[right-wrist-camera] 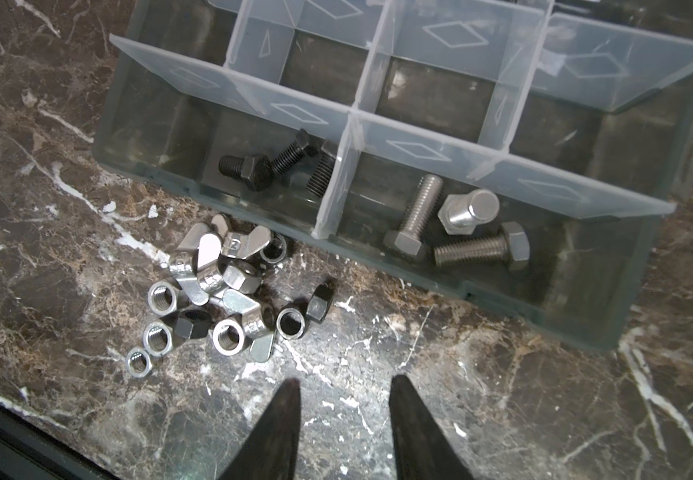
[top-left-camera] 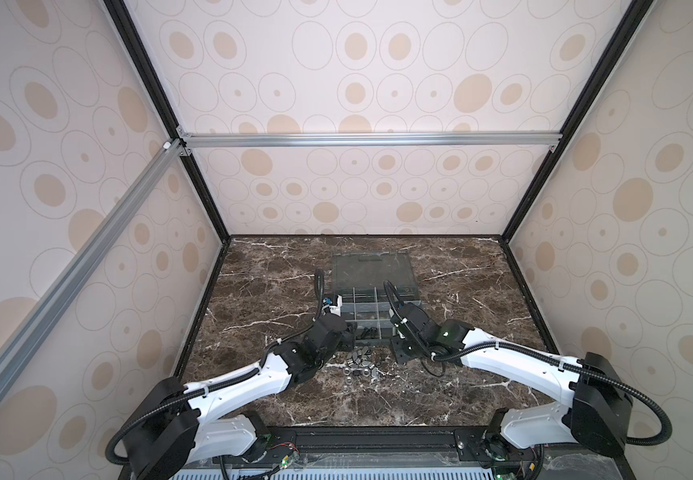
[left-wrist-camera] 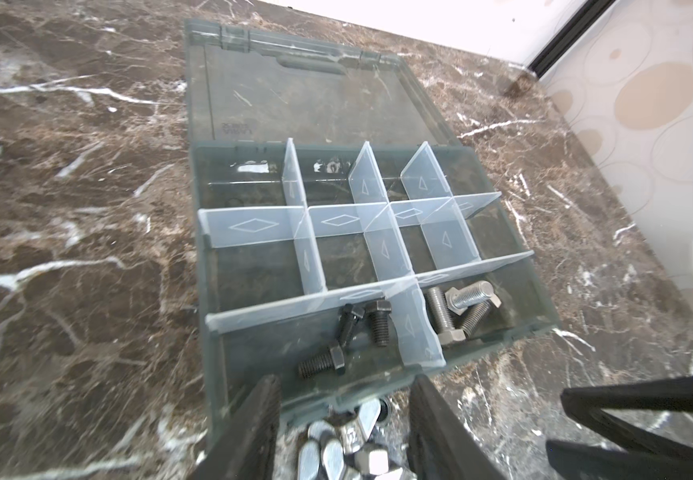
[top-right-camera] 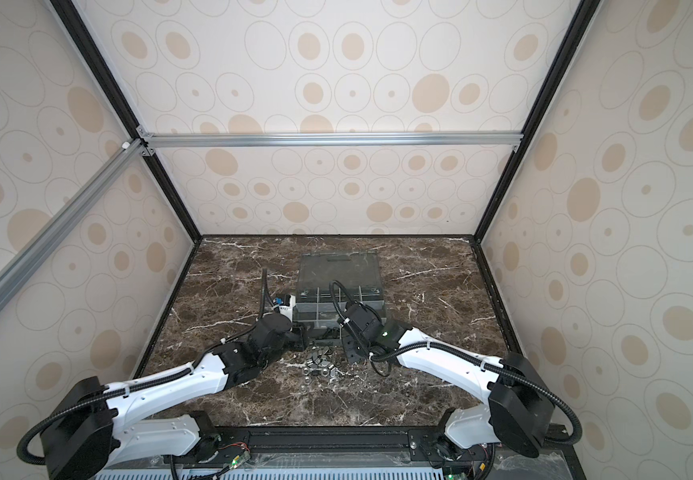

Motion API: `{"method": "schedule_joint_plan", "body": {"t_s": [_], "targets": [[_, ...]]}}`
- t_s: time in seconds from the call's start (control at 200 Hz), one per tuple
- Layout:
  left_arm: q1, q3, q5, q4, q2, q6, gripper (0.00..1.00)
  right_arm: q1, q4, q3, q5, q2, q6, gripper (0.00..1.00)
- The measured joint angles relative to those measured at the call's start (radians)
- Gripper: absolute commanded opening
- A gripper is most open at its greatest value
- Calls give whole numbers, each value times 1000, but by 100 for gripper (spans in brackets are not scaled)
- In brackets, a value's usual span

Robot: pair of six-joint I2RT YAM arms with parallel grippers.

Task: Sort the screws and nuts into containers
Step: 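Withdraw the left gripper from the box back beside the pile, then lower the right gripper onto the pile toward a black nut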

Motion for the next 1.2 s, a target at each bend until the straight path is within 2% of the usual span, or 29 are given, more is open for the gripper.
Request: {"method": "schedule_joint_plan", "body": {"t_s": [0.295,0.545,1.015,1.195], "targets": [[0,-123,-6,0,-177,-55,51,24,-24,-72,1,-113,60,39],[0,-172,-10,-47,-281,-92,52,73,-23,-81,-3,-116,78,39],[1,-262,-69,-227,-591,-188,51,156,2,-26,-42,56,45,39],[1,-280,-82,-259,-636,-213,51,160,15,22,-57,124,18,39]]}}
